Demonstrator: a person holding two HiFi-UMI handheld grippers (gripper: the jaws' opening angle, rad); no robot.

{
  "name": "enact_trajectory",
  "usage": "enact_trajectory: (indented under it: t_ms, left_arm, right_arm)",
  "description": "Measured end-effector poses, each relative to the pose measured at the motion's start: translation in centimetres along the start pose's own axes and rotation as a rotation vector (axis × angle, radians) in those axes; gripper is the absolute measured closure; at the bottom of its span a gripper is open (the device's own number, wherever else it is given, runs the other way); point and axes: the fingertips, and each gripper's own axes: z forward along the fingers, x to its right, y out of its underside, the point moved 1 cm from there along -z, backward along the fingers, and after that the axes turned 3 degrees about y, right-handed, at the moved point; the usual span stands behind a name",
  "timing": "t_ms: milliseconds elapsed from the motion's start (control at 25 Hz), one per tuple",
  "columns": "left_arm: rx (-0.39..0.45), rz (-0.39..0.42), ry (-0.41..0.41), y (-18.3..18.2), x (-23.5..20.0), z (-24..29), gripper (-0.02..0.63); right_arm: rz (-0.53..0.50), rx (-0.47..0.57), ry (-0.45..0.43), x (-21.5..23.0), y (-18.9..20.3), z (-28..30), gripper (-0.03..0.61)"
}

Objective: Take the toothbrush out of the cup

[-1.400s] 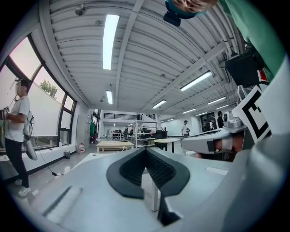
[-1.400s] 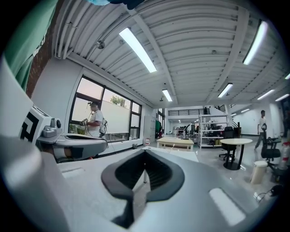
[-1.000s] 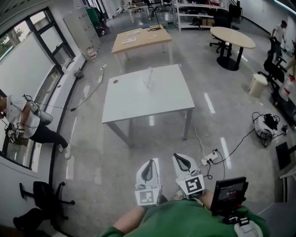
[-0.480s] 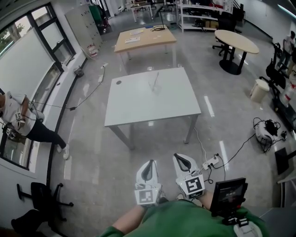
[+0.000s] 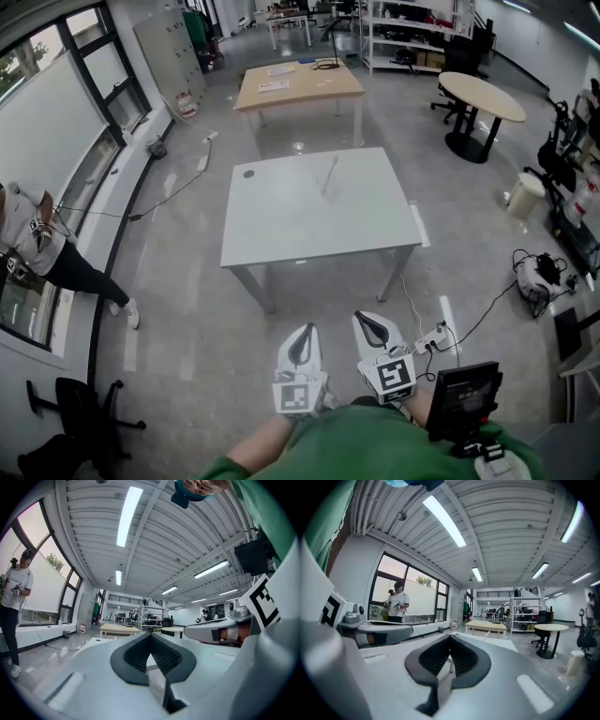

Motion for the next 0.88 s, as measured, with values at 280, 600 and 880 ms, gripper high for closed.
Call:
enact_trajectory:
  t_ms: [280, 600, 880]
  left_arm:
    - [0.005, -0.019, 0.020, 0.2, -2.9, 0.8, 0.607]
    - [0.002, -0.007, 0.025, 0.7, -3.9, 3.8, 0.607]
    - [-0.019, 0.015, -0.019, 0.7, -4.0, 8.6, 0.607]
  right_arm:
    - [-0.017, 0.010, -0.014, -1.9, -0.3, 2.7, 0.577]
    - [-0.014, 0.011, -0.009, -0.1, -0.3, 5.7, 0.577]
    - [0.020, 0.024, -0.050, 3.7, -0.1, 9.3, 0.577]
